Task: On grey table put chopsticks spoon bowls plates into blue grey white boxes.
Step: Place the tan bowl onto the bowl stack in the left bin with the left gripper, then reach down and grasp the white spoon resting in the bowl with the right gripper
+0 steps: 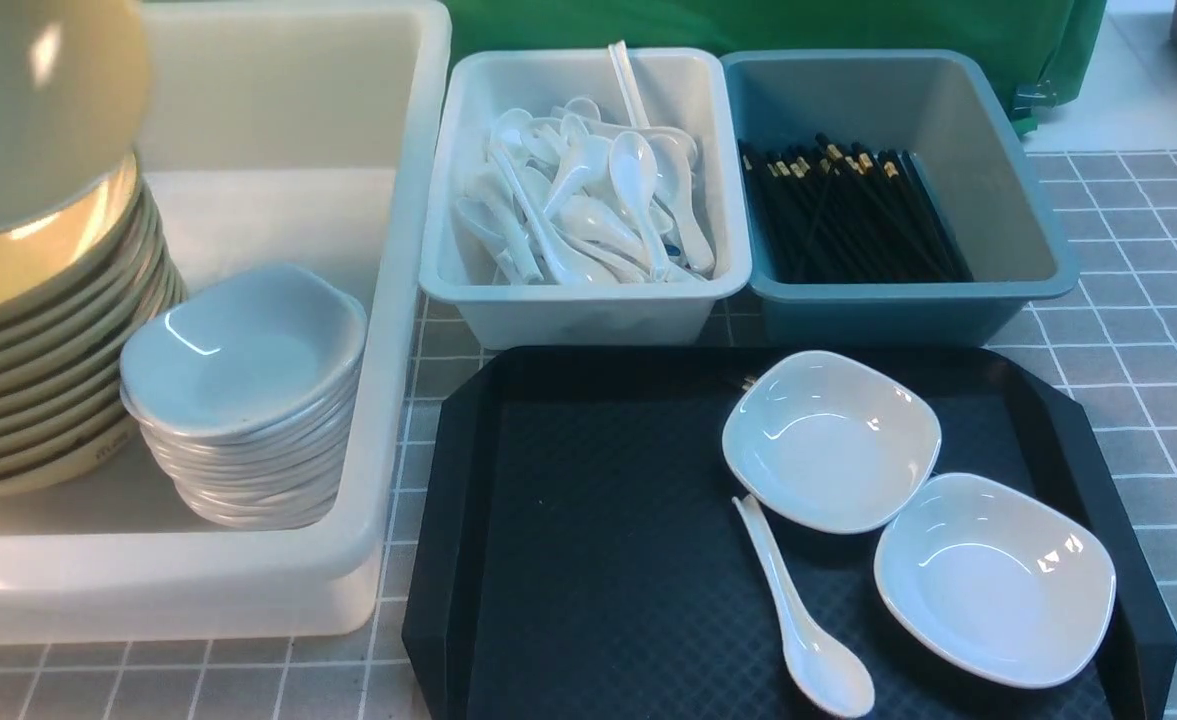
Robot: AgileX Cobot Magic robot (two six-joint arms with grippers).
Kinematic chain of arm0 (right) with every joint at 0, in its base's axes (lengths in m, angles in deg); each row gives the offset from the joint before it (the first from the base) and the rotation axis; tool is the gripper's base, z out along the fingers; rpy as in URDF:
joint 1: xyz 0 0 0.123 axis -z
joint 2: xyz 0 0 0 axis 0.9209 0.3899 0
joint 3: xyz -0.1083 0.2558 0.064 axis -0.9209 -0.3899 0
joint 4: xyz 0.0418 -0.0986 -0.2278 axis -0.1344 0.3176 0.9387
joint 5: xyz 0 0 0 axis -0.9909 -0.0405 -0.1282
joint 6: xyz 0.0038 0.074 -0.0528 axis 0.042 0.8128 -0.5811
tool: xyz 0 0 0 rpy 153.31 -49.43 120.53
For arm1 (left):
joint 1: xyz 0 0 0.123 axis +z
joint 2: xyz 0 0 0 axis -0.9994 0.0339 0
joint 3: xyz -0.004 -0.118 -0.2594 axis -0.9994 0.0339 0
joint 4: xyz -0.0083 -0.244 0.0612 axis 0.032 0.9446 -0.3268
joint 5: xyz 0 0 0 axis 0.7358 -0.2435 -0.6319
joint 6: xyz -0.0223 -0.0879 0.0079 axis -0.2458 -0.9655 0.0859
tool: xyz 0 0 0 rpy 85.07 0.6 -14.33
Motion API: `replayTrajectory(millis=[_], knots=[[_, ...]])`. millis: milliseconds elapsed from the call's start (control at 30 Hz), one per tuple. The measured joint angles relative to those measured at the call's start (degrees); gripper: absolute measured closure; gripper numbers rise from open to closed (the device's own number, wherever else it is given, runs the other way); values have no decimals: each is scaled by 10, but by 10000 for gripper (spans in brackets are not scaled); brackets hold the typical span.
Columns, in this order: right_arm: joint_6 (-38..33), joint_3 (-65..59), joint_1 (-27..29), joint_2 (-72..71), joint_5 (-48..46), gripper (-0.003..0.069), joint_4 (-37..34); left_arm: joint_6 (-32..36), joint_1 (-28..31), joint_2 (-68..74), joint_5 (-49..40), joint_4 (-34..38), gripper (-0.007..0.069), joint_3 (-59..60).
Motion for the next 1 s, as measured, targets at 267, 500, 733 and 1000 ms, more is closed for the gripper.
replayTrajectory(millis=[267, 500, 733, 1000], knots=[[1, 0, 0, 0, 1, 613, 0, 14, -1, 73, 30, 2, 349, 24], [1, -11, 0, 0, 12, 613, 0, -29, -1, 45, 25, -21, 55, -7], [-16, -22, -27, 27, 14, 613, -53, -18, -16, -22, -48, 52, 112, -29], [-84, 39, -173, 198, -27, 490, -126, 62, -191, -107, -90, 111, 570, -1]])
